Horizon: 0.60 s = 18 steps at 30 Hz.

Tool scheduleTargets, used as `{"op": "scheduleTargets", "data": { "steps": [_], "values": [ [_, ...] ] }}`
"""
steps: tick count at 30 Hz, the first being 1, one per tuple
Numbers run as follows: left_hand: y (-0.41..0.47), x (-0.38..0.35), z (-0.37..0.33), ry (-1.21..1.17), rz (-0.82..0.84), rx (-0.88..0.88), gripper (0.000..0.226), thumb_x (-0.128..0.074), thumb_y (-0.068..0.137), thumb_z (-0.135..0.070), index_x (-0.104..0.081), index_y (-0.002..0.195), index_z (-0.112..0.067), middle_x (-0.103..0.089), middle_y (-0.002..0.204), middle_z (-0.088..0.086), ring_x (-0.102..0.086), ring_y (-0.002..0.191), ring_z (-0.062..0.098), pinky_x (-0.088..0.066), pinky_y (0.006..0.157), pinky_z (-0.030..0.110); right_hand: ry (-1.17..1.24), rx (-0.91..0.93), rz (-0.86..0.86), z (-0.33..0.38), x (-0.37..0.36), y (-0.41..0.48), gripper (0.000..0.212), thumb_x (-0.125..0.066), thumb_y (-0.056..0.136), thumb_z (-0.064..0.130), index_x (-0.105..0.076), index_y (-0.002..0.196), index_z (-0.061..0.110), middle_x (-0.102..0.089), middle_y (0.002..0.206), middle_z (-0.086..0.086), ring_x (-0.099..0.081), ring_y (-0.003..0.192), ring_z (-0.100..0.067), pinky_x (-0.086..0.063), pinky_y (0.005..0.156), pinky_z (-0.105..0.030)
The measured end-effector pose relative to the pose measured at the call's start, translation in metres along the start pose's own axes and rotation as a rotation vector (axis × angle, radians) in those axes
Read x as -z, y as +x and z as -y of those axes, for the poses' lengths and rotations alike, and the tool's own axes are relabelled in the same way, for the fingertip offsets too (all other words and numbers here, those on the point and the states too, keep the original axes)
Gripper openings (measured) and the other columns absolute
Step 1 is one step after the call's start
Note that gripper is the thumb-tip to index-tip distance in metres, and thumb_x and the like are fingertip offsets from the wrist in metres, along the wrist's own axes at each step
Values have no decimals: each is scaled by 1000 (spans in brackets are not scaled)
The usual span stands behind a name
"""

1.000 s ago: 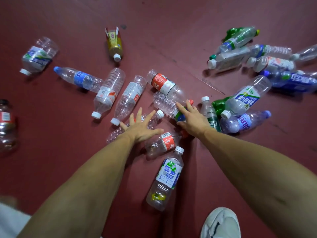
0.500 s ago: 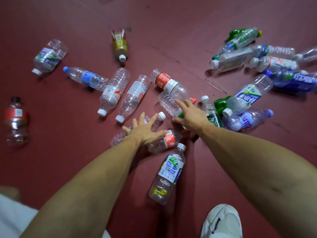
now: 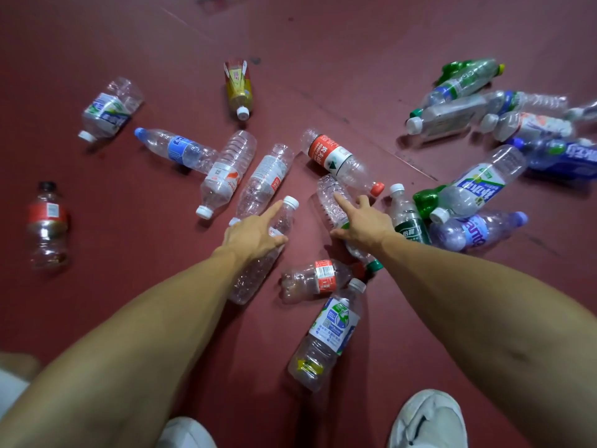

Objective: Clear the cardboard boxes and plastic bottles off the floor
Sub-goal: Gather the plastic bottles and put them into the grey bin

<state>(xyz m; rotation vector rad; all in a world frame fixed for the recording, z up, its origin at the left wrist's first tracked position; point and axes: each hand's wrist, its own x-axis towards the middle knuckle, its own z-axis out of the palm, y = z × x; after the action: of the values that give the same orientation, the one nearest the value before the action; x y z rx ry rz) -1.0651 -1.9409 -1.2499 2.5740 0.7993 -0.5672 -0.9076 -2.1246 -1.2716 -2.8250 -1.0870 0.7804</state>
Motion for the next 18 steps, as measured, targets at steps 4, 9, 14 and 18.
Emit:
{"op": "scheduleTargets", "data": {
  "steps": [4,9,14,18],
  "values": [
    [-2,-12,1,8,97,-13,99,-68,85,-58,5,152,-54,-41,153,8,-51,130,34,-43,101,52,26,28,-6,-3,-5,-3,91,-61,91,58,0,157,44,9,167,-3,-17,150,-32,-46,105,-49],
    [-2,-13,10,10,94,-85,93,-68,80,-58,-6,149,-58,-33,156,-1,-48,133,31,-40,103,51,-15,109,-23,0,-8,-2,92,-61,93,55,6,156,46,19,166,3,-7,152,-27,-48,103,-49],
    [-8,-10,20,101,199,-162,94,-69,80,-56,-7,151,-58,-36,155,-7,-50,130,28,-43,102,48,-25,95,27,1,-8,0,95,-64,92,50,7,155,48,22,165,1,-15,151,-29,-49,102,-47],
    [-9,-11,19,156,238,-159,100,-70,84,-49,4,151,-59,-54,146,0,-54,127,30,-44,100,42,-38,65,67,2,-6,-1,101,-71,92,32,5,157,45,28,163,-2,-31,144,-33,-50,96,-43]
  ]
}}
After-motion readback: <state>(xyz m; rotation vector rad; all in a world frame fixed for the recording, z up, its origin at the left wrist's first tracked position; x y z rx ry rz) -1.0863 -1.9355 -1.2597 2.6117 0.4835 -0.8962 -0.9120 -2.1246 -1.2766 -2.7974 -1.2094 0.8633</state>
